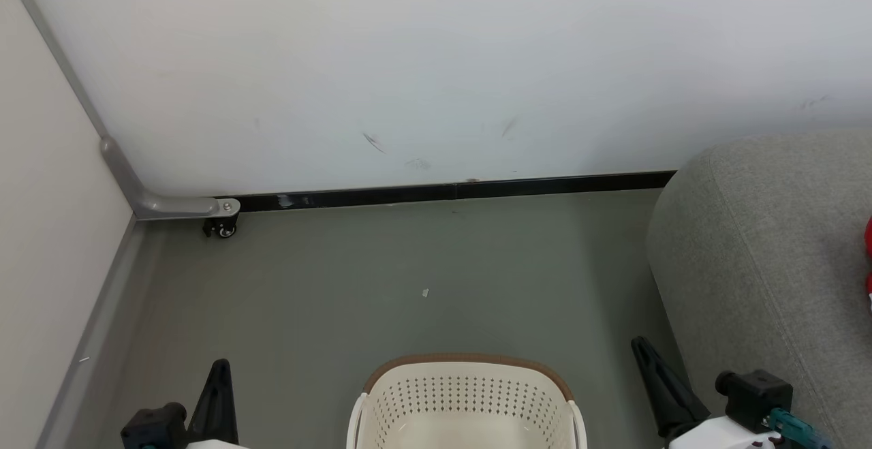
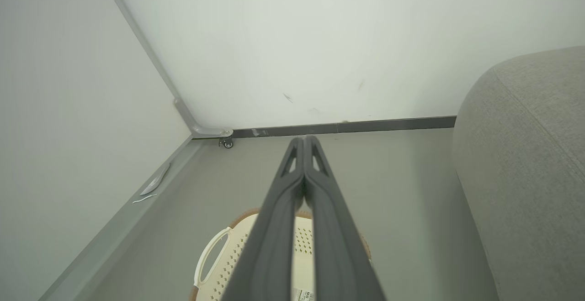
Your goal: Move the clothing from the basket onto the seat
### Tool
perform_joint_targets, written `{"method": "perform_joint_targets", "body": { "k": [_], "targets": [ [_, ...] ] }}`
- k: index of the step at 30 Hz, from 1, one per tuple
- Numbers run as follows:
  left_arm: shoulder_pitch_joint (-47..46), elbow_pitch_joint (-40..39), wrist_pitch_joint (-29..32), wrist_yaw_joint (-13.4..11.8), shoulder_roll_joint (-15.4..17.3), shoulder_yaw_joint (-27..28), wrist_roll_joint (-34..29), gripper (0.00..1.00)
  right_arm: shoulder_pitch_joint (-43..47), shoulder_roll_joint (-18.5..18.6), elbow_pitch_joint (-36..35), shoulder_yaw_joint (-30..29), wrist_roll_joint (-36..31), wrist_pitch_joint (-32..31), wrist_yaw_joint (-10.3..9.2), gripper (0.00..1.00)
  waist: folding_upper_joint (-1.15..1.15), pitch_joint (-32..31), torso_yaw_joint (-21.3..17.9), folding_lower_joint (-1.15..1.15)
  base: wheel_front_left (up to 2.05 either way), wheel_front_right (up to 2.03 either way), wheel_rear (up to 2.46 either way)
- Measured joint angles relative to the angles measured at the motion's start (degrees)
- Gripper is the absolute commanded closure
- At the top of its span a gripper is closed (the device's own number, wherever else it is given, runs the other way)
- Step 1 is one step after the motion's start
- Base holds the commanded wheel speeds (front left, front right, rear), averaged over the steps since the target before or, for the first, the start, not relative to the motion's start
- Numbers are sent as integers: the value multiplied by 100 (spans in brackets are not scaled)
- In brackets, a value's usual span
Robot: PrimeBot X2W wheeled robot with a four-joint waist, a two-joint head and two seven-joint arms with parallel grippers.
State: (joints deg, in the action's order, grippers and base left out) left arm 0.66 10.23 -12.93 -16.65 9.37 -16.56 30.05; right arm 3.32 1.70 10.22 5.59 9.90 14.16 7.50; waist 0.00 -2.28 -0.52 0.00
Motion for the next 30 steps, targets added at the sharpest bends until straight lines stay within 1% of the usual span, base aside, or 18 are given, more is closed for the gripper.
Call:
{"method": "perform_joint_targets", "body": {
  "k": [9,13,16,24,26,30],
  "targets": [
    [0,-22,185,179,-51,185,694,100,19,0,-96,12,965,-23,0,100,0,33,7,4,0,0,0],
    [0,-24,236,279,-78,279,950,100,16,2,-93,-112,1404,-130,0,100,0,39,12,14,0,0,0],
    [0,-24,327,377,-101,341,1123,100,13,3,-90,-130,1679,-191,0,100,0,41,15,26,0,0,0],
    [-1,-23,490,531,-182,514,1692,100,-3,65,-74,-190,2431,-337,0,100,0,30,22,66,0,0,0],
    [-1,-22,533,610,-196,561,1812,100,-4,79,-68,-212,2619,-379,0,100,0,24,23,77,0,0,0],
    [-1,-21,592,723,-222,649,2095,100,-8,114,-53,-256,3006,-460,0,100,0,13,25,92,0,0,0]
  ]
}}
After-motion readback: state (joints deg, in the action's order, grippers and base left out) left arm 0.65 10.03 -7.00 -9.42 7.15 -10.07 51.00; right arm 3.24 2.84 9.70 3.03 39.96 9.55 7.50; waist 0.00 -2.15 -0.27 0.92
